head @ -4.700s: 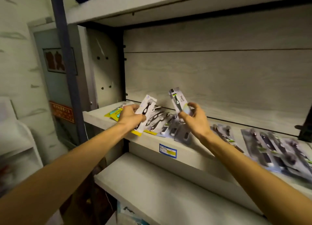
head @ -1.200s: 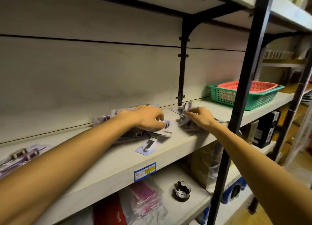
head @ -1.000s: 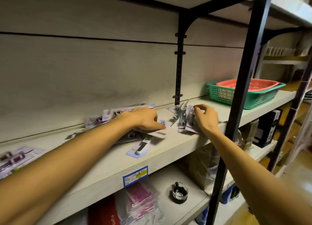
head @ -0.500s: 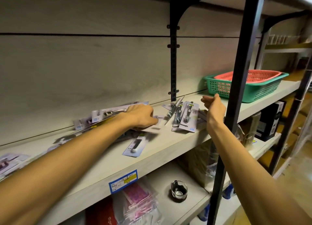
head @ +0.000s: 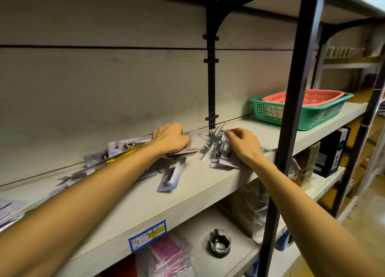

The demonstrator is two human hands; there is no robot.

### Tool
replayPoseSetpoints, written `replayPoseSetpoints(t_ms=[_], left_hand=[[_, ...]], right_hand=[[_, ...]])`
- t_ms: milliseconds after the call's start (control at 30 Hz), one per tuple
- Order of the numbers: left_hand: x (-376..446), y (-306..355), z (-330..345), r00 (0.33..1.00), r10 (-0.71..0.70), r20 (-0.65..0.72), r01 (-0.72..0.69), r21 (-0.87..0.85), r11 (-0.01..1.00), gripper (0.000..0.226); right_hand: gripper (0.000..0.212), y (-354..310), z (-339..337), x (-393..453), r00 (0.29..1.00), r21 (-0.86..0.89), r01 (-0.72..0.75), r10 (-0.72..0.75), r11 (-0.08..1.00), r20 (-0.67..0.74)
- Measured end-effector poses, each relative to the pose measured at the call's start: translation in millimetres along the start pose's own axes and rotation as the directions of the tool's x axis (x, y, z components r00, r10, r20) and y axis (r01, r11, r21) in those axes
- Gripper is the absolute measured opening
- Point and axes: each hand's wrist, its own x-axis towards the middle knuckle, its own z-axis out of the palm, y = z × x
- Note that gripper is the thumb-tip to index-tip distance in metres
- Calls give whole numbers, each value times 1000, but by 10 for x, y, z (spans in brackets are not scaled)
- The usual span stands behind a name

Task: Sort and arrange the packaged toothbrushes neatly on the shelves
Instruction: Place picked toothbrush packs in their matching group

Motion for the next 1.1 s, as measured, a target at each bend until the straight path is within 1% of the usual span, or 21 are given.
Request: replayPoseSetpoints(t_ms=[33, 67, 133, 200, 300, 400, 467, 500, 567, 633, 700, 767, 833, 900, 967, 1000, 1100], left_hand=[[30, 6, 4, 1000, 0, 1, 0, -21, 1000, 34], [62, 17, 12, 1000, 5, 6, -5, -29, 1000, 33], [123, 52, 43, 1000, 17, 19, -17, -22, 1000, 36], [194, 89, 92, 999, 15, 37, -14, -11, 1000, 39], [289, 132, 158, 998, 16, 55, -17, 7, 1000, 40], [371, 132, 252, 993, 35, 111, -26, -80, 996, 37], [397, 117, 311, 991, 45, 125, -26, -147, 989, 35], [395, 116, 330, 992, 48, 120, -28, -166, 986, 37], [372, 119, 359, 996, 62, 64, -49, -190, 980, 43], [336, 123, 381, 998, 64, -19, -67, -227, 972, 49], [280, 118, 401, 996, 77, -52, -88, -273, 958, 55], [235, 91, 428, 991, 120, -51, -130, -316, 940, 51], [200, 38, 420, 987, 160, -31, -159, -406, 900, 46], [153, -37, 360, 972, 229, 51, -176, -489, 854, 41], [90, -121, 289, 936, 308, 171, -190, -491, 850, 42], [48, -154, 261, 920, 327, 215, -193, -477, 858, 44], [-76, -240, 228, 910, 331, 248, -189, -463, 866, 60]], right_hand=[[43, 0, 11, 1, 997, -113, 55, -49, 992, 55], [51, 0, 13, 12, 992, -164, 90, -74, 982, 102], [63, 5, -1, 54, 982, -144, 108, -84, 984, 168], [62, 16, -11, 67, 969, -117, 133, -105, 984, 223], [53, 28, 17, 50, 947, -179, 205, -148, 962, 286], [51, 48, 26, 79, 937, -166, 214, -154, 963, 315], [48, 53, -1, 128, 926, -103, 196, -150, 975, 345], [45, 56, -20, 159, 921, -60, 181, -148, 982, 359], [38, 71, -57, 218, 921, 46, 137, -144, 990, 361], [32, 95, -78, 263, 936, 136, 107, -146, 985, 321], [30, 109, -74, 279, 951, 172, 104, -149, 979, 270], [30, 131, -56, 268, 951, 140, 144, -176, 980, 253], [31, 153, -52, 252, 943, 94, 202, -219, 975, 250], [32, 146, -57, 241, 937, 87, 237, -251, 968, 244], [39, 108, -42, 249, 932, 40, 285, -287, 958, 222], [46, 82, -23, 261, 930, 2, 303, -296, 953, 218], [78, -51, 79, 275, 930, -78, 278, -248, 957, 272]])
